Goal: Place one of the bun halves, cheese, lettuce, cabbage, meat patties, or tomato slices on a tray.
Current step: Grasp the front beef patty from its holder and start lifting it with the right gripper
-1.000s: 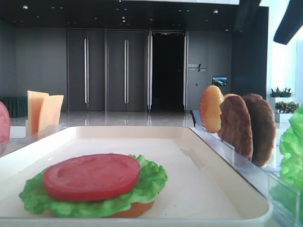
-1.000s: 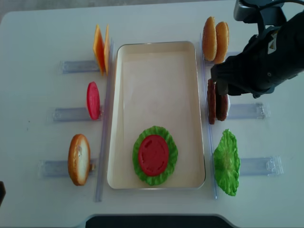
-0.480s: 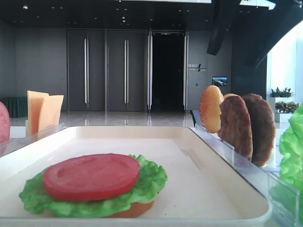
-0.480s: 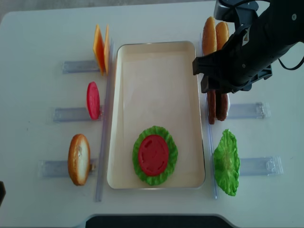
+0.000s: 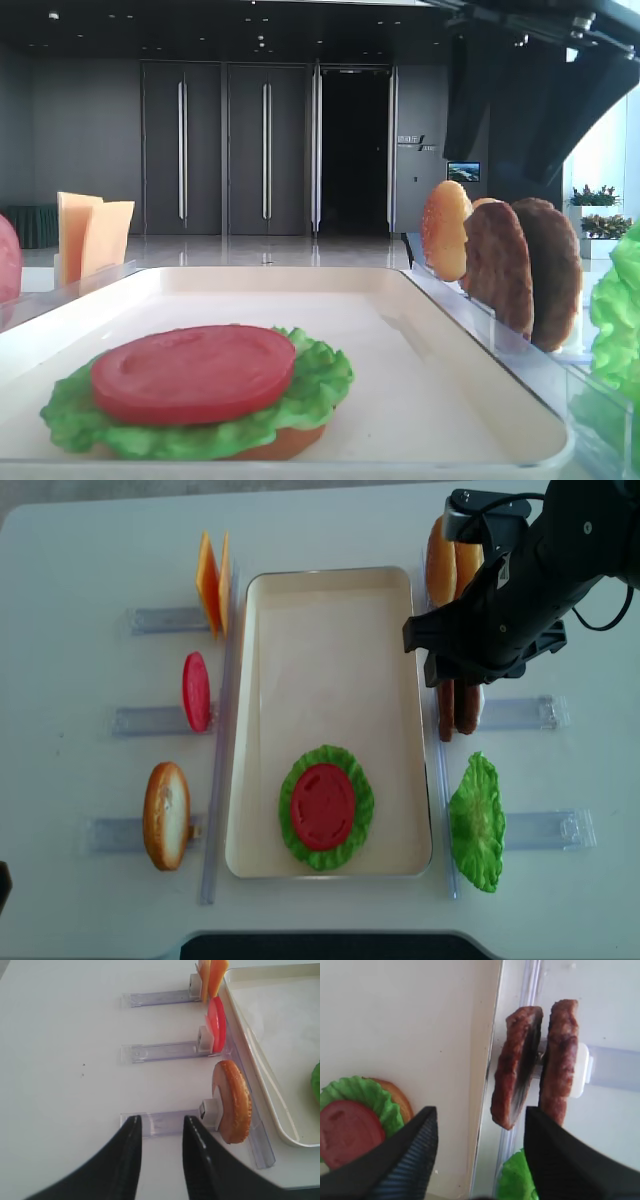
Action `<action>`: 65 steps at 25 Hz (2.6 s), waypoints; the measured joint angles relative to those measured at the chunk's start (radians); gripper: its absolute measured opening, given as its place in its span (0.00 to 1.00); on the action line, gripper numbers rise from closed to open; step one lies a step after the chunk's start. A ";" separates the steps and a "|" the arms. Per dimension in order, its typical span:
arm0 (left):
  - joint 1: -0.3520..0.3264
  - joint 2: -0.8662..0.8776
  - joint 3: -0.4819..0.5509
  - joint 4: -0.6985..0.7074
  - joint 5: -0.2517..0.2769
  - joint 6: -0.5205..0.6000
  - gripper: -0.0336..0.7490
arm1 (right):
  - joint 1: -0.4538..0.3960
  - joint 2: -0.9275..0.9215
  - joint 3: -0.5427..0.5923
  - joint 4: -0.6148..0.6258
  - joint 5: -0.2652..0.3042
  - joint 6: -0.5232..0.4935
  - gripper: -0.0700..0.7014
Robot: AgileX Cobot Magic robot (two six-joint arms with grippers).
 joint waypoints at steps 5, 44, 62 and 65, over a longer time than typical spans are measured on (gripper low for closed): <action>0.000 0.000 0.000 0.000 0.000 0.000 0.32 | 0.000 0.025 0.000 -0.005 -0.010 -0.006 0.57; 0.000 0.000 0.000 0.000 0.000 0.000 0.32 | 0.000 0.103 0.000 -0.036 -0.075 -0.029 0.57; 0.000 0.000 0.000 0.000 0.000 0.000 0.32 | 0.000 0.147 -0.001 -0.064 -0.096 -0.030 0.49; 0.000 0.000 0.000 0.001 0.000 0.000 0.32 | 0.000 0.147 -0.001 -0.070 -0.096 -0.030 0.35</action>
